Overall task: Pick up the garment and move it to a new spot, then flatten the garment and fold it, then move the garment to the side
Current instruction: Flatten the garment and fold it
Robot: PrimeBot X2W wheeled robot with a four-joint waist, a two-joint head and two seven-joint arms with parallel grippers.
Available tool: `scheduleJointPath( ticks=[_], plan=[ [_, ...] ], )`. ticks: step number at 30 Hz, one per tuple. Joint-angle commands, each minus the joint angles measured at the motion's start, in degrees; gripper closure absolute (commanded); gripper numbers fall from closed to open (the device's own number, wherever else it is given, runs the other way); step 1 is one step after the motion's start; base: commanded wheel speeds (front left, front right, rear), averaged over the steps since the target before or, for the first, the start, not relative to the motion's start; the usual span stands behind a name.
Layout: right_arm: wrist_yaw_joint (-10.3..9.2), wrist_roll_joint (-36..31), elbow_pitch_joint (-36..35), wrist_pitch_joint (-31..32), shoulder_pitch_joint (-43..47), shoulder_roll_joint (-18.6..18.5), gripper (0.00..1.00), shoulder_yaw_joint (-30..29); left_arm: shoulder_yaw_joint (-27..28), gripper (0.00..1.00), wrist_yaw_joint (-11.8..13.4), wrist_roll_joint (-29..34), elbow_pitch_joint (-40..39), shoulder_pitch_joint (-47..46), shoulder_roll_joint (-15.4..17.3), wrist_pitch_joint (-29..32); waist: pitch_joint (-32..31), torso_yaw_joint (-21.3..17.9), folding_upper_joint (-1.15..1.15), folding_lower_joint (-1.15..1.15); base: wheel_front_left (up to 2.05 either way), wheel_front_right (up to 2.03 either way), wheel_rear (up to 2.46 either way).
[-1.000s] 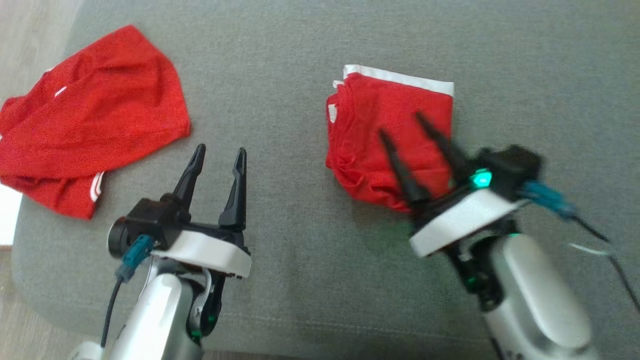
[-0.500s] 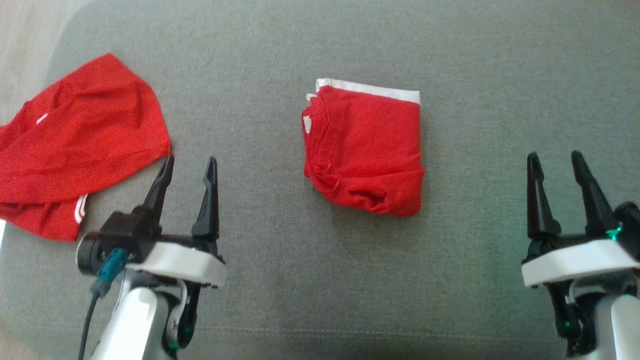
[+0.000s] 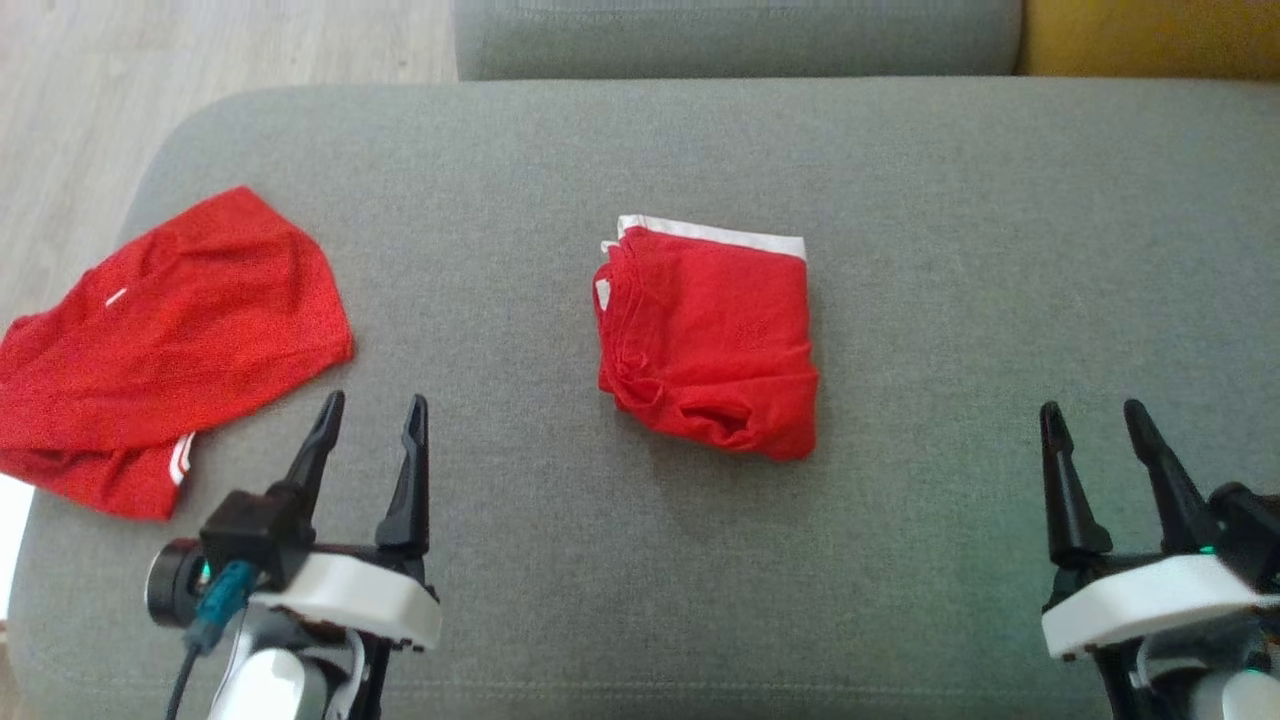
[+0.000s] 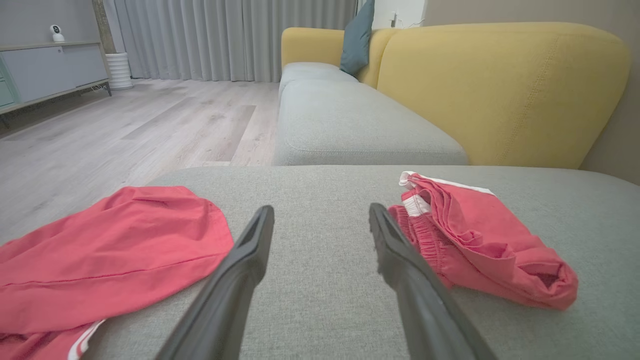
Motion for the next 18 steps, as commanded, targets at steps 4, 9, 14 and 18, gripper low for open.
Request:
scheduleJointPath(
  ticks=[4,9,14,18],
  plan=[
    [0.2,0.79,-2.93,0.89,-0.22,-0.34,0.0,1.63,1.41,0.0,0.77,0.96,-2.69,-0.66,1.53,0.46,-1.25,-0.03,0.0,0.0,0.0,0.0,0.0],
    [0.2,1.09,-3.5,1.41,0.62,-0.34,0.0,1.83,1.2,0.0,1.26,1.09,-3.3,0.07,1.8,0.72,-1.91,-0.15,0.0,0.0,0.0,0.0,0.0],
    [0.2,1.08,-3.64,1.79,0.73,-0.33,0.0,1.94,1.0,0.0,1.55,1.18,-3.72,0.14,2.05,0.95,-2.08,-0.34,0.0,0.0,0.0,0.0,0.0],
    [0.2,1.12,-3.47,1.82,0.47,-0.33,0.0,1.98,0.77,0.0,1.8,1.26,-3.85,-0.03,2.09,1.07,-2.03,-0.38,0.0,0.0,0.0,0.0,0.0]
  ],
)
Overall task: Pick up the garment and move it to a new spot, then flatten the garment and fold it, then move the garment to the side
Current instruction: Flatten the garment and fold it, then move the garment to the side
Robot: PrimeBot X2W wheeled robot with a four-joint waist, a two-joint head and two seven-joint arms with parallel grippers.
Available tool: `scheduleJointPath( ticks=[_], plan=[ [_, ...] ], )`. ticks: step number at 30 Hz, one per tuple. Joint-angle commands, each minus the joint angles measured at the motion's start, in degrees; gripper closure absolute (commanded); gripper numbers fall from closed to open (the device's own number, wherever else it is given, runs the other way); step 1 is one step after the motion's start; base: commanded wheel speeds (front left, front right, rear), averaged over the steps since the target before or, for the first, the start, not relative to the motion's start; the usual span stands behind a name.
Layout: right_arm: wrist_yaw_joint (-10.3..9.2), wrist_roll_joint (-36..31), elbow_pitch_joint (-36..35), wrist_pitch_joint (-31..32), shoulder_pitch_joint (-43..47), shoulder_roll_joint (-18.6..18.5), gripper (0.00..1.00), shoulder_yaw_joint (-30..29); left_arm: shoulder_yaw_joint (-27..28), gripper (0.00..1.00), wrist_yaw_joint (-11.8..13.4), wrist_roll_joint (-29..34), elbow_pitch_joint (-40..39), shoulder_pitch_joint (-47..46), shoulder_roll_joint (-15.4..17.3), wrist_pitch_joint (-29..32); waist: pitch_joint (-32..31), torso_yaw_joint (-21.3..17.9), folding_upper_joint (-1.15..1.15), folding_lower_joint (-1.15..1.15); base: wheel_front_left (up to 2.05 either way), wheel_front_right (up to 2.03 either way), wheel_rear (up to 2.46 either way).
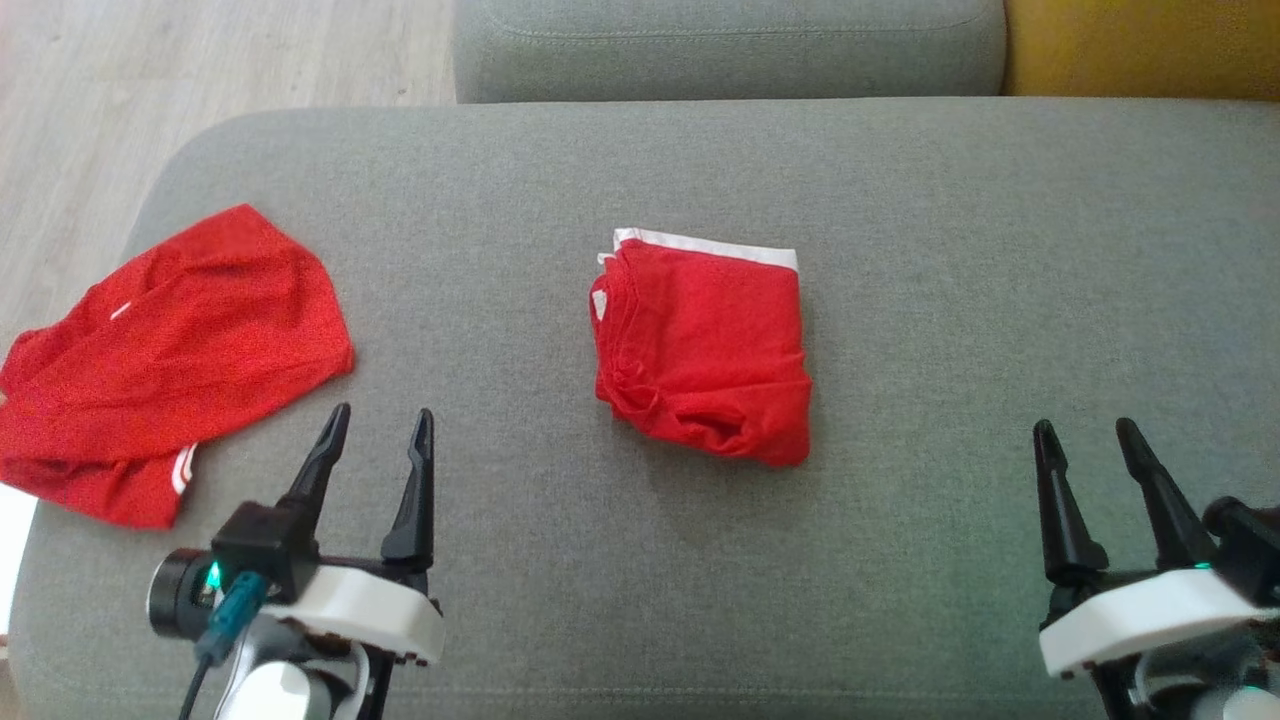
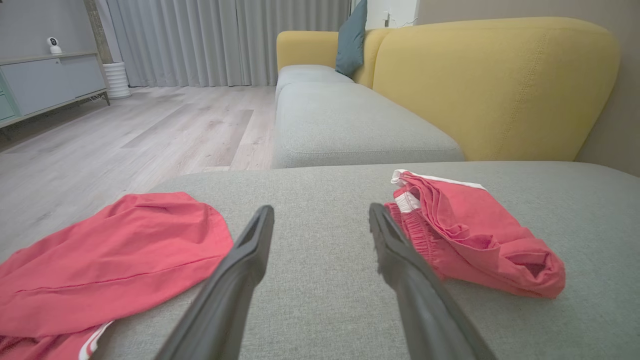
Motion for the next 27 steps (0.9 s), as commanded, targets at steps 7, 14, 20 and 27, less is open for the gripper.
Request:
scheduleJointPath(
  ticks=[7,14,20,27],
  plan=[
    [0.2,0.45,-1.75,0.05,-2.06,-0.38,0.0,1.67,1.67,0.0,0.69,0.61,-2.69,-2.26,1.21,0.3,0.46,0.13,0.0,0.0,0.0,0.0,0.0],
    [0.2,0.44,-1.43,0.1,-2.68,-0.38,0.0,1.61,1.37,0.0,0.82,0.52,-3.27,-3.11,1.2,0.19,1.42,0.64,0.0,0.0,0.0,0.0,0.0],
    [0.2,-0.21,-0.57,0.95,-4.45,-0.38,0.0,1.51,0.5,0.0,0.46,0.78,-4.01,-5.46,0.74,-0.33,3.88,2.65,0.0,0.0,0.0,0.0,0.0],
    [0.2,-0.91,4.49,2.49,-10.43,-0.38,0.0,2.33,-0.95,0.0,-0.34,1.65,-4.09,-9.56,-0.24,-1.82,7.88,6.91,0.0,0.0,0.0,0.0,0.0]
  ],
)
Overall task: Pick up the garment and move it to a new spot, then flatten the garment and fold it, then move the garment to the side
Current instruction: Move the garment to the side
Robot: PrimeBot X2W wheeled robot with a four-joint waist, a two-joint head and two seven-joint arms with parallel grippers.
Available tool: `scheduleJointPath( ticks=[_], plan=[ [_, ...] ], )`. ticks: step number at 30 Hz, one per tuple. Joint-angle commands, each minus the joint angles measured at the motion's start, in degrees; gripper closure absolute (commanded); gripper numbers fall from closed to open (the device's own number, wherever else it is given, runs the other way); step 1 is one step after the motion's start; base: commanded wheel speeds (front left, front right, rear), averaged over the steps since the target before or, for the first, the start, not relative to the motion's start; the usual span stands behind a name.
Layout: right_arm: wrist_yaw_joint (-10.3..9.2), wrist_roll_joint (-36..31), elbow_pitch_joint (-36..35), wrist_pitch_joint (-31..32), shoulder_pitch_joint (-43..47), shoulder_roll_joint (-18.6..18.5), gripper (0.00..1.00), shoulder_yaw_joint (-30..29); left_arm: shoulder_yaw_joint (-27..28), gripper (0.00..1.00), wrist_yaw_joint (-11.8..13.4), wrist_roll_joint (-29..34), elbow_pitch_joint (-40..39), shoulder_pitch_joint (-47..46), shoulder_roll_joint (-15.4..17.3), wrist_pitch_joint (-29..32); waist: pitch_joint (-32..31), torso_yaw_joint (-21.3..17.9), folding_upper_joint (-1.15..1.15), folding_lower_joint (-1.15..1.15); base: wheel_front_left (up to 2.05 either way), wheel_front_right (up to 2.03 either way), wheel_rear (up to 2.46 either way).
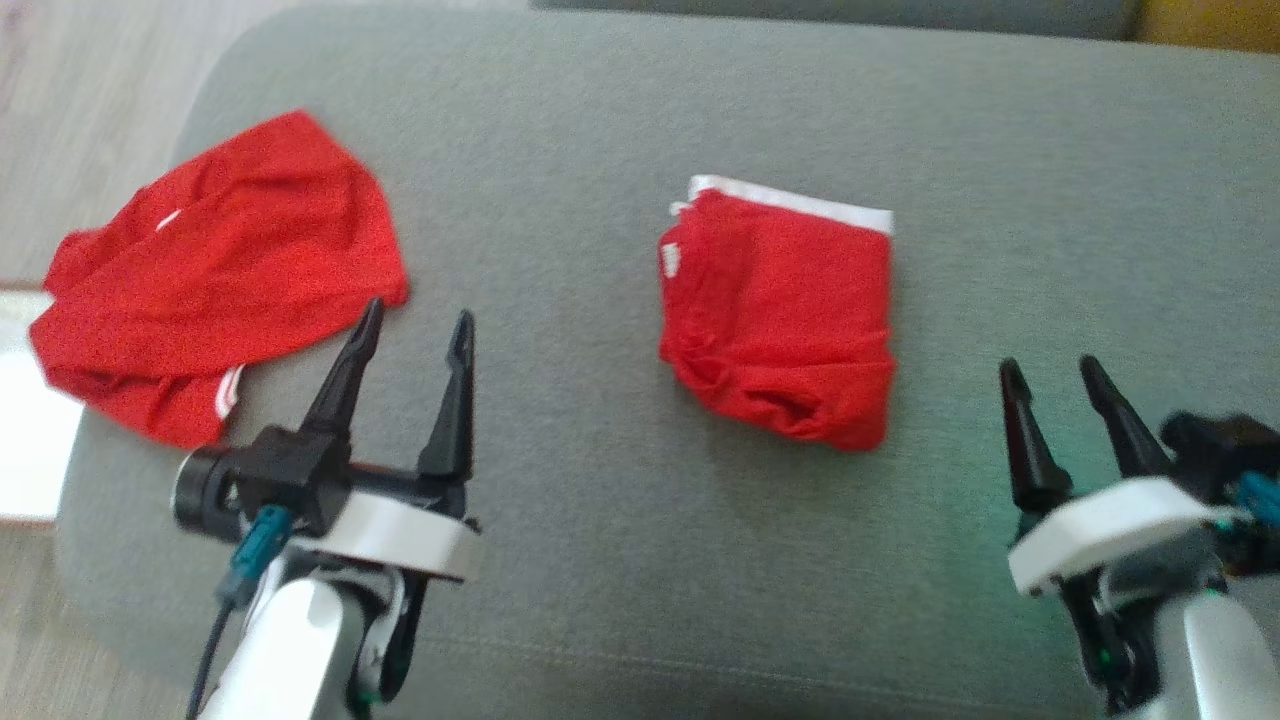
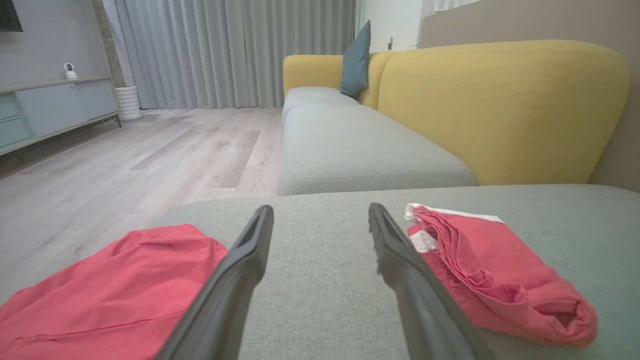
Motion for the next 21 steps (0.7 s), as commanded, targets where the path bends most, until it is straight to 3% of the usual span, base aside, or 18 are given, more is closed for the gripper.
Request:
scheduleJointPath(
  ticks=[1,9,16,19,20,21],
  plan=[
    [0.2,-0.21,0.76,0.47,-4.86,-0.38,0.0,1.98,1.2,0.0,-0.24,0.69,-1.65,-3.95,-0.03,-1.06,3.13,3.6,0.0,0.0,0.0,0.0,0.0],
    [0.2,1.04,13.43,1.94,-13.19,-0.38,0.0,2.57,0.23,0.0,-1.14,1.38,0.53,-7.63,-1.57,-3.0,5.66,8.72,0.0,0.0,0.0,0.0,0.0],
    [0.2,1.92,21.64,5.6,-16.47,-0.38,0.0,2.06,0.34,0.0,-1.44,1.65,1.49,-8.0,-2.21,-3.47,5.78,10.01,0.0,0.0,0.0,0.0,0.0],
    [0.2,2.52,23.06,7.18,-16.74,-0.38,0.84,2.19,0.51,0.0,-1.54,1.71,1.7,-7.74,-2.29,-3.53,5.58,9.99,0.0,0.0,0.0,0.0,0.0],
    [0.2,2.55,23.09,7.39,-16.76,-0.38,1.0,2.27,0.58,0.0,-1.55,1.74,1.63,-7.7,-2.37,-3.53,5.57,9.96,0.0,0.0,0.0,0.0,0.0],
    [0.2,2.57,23.05,7.74,-16.71,-0.38,1.0,2.4,0.64,0.0,-1.55,1.78,1.54,-7.65,-2.45,-3.54,5.56,9.9,0.0,0.0,0.0,0.0,0.0]
  ],
)
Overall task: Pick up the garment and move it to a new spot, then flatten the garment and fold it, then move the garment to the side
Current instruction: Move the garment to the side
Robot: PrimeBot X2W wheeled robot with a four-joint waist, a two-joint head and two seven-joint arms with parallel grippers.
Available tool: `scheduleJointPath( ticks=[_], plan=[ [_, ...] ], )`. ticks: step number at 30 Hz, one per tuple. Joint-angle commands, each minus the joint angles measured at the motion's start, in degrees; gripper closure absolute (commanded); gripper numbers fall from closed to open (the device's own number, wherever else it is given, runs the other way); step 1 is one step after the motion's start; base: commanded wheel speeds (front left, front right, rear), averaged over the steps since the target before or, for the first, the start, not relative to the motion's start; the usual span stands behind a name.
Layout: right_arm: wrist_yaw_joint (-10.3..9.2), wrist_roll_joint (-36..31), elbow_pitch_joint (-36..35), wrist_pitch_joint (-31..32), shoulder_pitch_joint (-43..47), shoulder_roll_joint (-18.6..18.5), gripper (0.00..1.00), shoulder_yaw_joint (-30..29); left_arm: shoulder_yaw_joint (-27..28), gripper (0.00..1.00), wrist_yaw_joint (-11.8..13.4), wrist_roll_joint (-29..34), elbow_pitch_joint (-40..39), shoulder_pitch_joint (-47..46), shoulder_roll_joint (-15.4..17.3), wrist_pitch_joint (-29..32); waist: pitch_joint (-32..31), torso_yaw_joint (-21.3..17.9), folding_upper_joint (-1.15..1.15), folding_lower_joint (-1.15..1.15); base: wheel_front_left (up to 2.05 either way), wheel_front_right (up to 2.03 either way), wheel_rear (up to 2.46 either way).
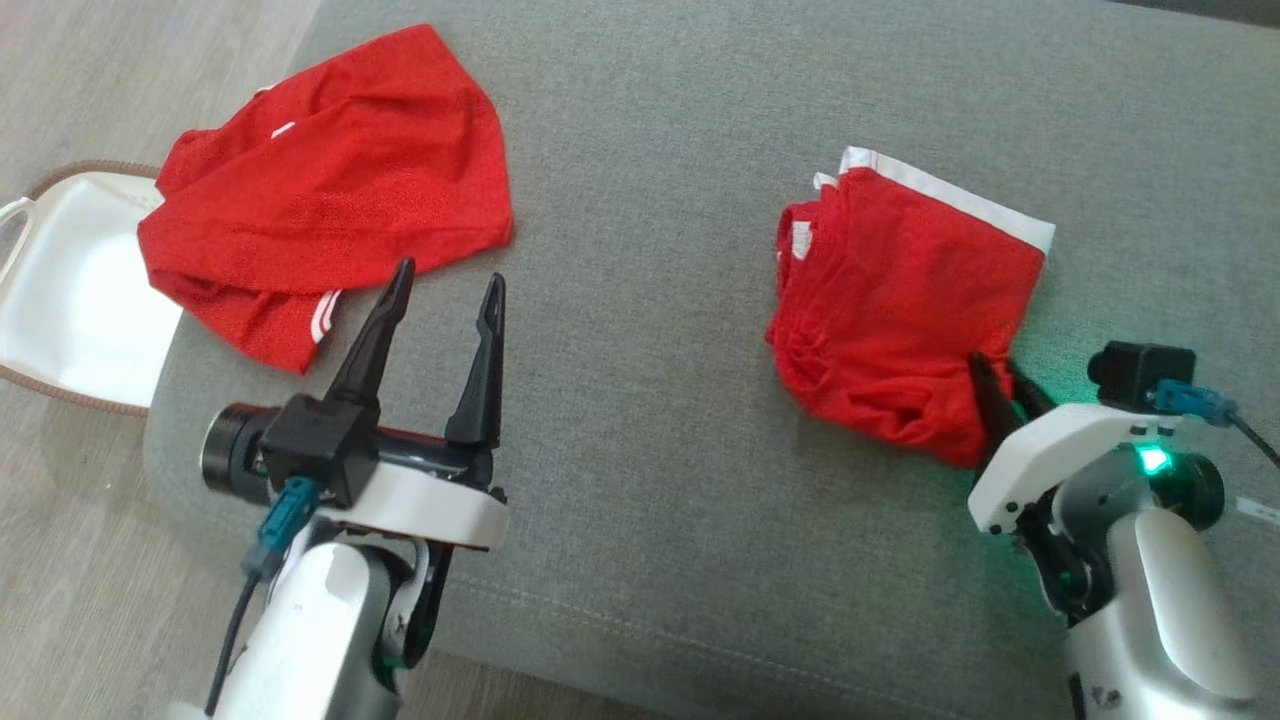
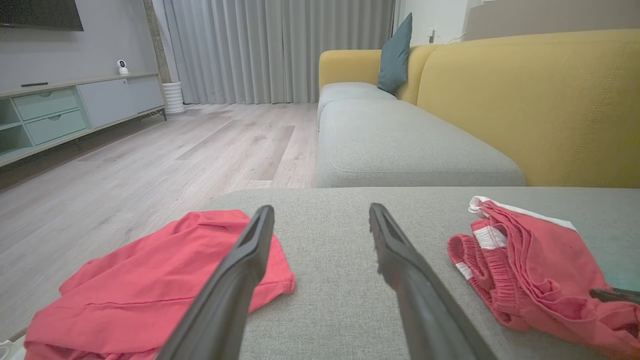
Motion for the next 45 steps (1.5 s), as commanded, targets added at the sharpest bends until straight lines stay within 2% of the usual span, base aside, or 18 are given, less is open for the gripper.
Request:
scheduleJointPath(
  ticks=[1,7,12,22,23,29,34,41,45],
  plan=[
    [0.2,-0.05,-1.21,0.36,-0.89,-0.15,1.0,1.83,2.13,0.0,-0.26,0.51,-1.98,-2.15,0.35,-0.67,0.03,-0.16,0.0,0.0,0.0,0.0,0.0],
    [0.2,-4.57,-6.2,0.17,-0.04,-0.18,1.0,3.86,3.16,0.0,-0.15,0.92,-2.39,-1.59,0.76,-0.68,-0.19,-3.0,0.0,0.0,0.0,0.0,0.0],
    [0.2,-7.94,-11.6,1.0,2.41,-1.36,1.0,6.38,3.64,0.0,-0.29,1.13,-3.18,-1.04,1.38,-0.68,-0.2,-8.54,0.0,0.0,0.0,0.0,0.0],
    [0.2,-6.31,-15.86,1.71,3.22,-5.58,1.0,9.88,3.59,0.0,-1.06,1.48,-5.65,-1.84,3.34,0.07,2.29,-22.19,0.0,0.0,0.0,0.0,0.0],
    [0.2,-6.31,-15.86,1.71,3.22,-5.58,1.0,9.88,3.59,0.0,-1.06,1.48,-5.65,-1.84,3.34,0.07,2.29,-22.19,0.0,0.0,0.0,0.0,0.0],
    [0.2,-5.57,-14.88,0.4,-1.06,-8.21,1.0,11.59,3.12,0.0,-1.7,2.24,-7.51,-3.56,4.8,1.67,5.48,-27.92,0.0,0.0,0.0,0.0,0.0],
    [0.2,-5.72,-12.96,-0.29,-4.55,-12.39,1.0,8.27,2.13,0.0,-2.4,2.88,-9.12,-5.45,5.32,2.89,8.34,-30.46,0.0,0.0,0.0,0.0,0.0],
    [0.2,-7.2,-13.86,0.11,-8.08,-18.15,1.0,1.09,0.76,0.0,-3.1,3.8,-10.56,-7.98,5.61,3.74,11.42,-33.17,0.0,0.0,0.0,0.0,0.0],
    [0.2,-6.13,-14.13,0.66,-10.1,-19.05,1.0,-3.91,-0.06,0.0,-3.74,4.12,-11.02,-9.45,5.75,4.06,13.12,-33.75,0.0,0.0,0.0,0.0,0.0]
  ],
)
